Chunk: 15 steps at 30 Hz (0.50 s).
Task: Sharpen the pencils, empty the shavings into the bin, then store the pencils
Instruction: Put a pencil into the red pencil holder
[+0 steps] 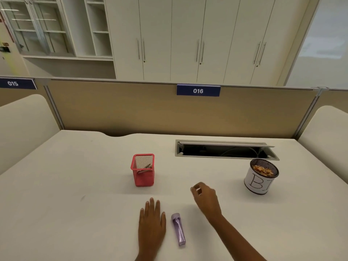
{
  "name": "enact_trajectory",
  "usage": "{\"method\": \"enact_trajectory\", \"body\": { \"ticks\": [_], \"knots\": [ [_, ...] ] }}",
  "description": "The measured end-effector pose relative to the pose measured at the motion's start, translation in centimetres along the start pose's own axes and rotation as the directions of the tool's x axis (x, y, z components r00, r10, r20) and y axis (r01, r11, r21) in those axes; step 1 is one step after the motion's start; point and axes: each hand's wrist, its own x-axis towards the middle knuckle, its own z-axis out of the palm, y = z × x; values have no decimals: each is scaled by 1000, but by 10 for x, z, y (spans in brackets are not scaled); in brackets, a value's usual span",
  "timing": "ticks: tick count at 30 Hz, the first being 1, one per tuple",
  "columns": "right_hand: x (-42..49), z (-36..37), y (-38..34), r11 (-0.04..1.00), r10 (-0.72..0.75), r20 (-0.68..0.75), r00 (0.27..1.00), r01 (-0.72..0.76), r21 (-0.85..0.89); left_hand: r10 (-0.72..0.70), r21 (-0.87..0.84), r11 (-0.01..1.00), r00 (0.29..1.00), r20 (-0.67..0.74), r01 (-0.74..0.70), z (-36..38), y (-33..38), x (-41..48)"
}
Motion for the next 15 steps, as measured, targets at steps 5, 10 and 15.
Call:
{"method": "enact_trajectory", "body": {
  "ticks": [5,10,15],
  "knots": [
    [-37,21,18,986,27,211,977,9,-166,40,7,999,998,-51,-39,2,2,-3],
    [-61,43,14,981,-36,291,956,90,-174,31,28,999,994,-105,-28,4,5,-7],
    [-57,38,18,977,-84,198,977,120,-179,3,48,999,989,-149,4,3,9,-10]
  ]
}}
